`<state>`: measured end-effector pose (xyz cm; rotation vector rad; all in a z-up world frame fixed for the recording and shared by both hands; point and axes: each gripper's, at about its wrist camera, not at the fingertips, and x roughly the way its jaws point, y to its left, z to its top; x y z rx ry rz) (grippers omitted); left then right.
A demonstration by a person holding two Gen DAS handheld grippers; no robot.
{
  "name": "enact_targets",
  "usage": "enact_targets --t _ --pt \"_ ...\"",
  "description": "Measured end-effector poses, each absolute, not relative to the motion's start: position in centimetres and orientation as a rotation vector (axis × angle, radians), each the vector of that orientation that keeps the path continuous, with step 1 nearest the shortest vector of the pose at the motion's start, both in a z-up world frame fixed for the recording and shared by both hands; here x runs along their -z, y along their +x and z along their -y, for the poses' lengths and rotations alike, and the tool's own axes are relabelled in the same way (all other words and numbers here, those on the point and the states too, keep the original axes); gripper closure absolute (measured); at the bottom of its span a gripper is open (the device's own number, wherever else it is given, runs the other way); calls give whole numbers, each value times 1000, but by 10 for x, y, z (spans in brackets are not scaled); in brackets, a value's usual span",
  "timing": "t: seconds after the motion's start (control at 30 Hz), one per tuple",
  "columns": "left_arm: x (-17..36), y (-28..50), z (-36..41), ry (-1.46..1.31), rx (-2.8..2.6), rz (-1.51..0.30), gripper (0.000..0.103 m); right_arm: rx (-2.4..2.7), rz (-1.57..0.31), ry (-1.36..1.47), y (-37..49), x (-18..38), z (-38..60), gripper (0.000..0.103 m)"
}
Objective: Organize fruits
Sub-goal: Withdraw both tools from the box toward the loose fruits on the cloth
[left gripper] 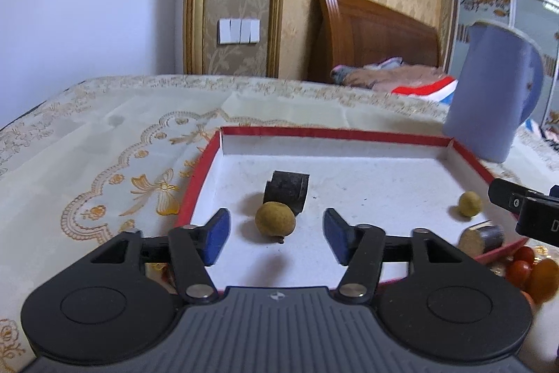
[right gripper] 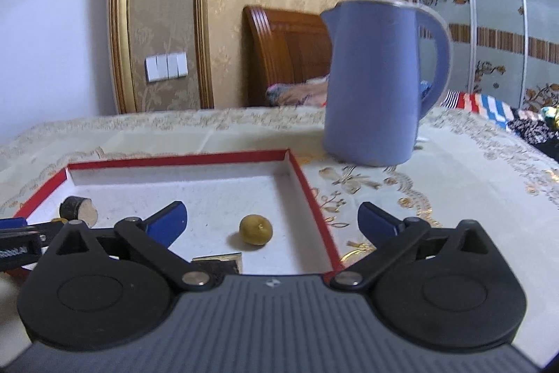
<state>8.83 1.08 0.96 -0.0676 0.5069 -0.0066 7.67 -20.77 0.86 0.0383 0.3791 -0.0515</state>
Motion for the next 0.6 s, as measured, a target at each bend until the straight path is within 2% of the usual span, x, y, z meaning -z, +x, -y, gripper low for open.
enact_targets --t 0.03,0.2,0.4,0.6 --pt "-11 82 -13 -80 18 -493 31 49 -374 45 73 -9 210 0" --pt "-15 58 -14 -46 73 -446 31 15 -389 156 64 -10 226 0" --pt "-15 40 -10 -73 328 -503 30 50 -383 263 57 -8 246 0" --pt "-4 37 11 33 344 -553 30 76 -388 256 56 -7 248 0"
